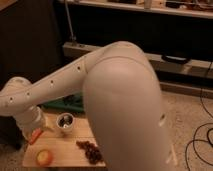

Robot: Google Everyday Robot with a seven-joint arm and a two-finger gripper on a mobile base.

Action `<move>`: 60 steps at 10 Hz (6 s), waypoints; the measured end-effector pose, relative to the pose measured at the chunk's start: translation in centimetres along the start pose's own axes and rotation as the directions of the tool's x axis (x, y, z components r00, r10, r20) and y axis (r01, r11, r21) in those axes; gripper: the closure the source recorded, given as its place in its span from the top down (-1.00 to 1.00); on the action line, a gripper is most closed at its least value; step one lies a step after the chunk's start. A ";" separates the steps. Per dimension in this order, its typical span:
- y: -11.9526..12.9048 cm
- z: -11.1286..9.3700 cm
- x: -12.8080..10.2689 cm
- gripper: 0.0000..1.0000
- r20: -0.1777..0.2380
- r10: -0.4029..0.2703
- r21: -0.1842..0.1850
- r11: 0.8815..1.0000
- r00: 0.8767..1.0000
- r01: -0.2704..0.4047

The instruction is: Place pepper in purple bowl

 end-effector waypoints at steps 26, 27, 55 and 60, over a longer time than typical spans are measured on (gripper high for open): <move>2.5 14.2 -9.3 0.30 -0.151 0.128 -0.102 0.984 0.980 -0.144; 2.4 14.5 -9.1 0.30 -0.158 0.131 -0.100 0.984 0.979 -0.147; -19.1 -10.1 -11.2 -1.00 0.152 0.192 -0.180 0.970 0.969 -0.164; -33.9 -12.1 -7.8 -1.00 0.195 0.396 -0.194 0.912 0.897 -0.361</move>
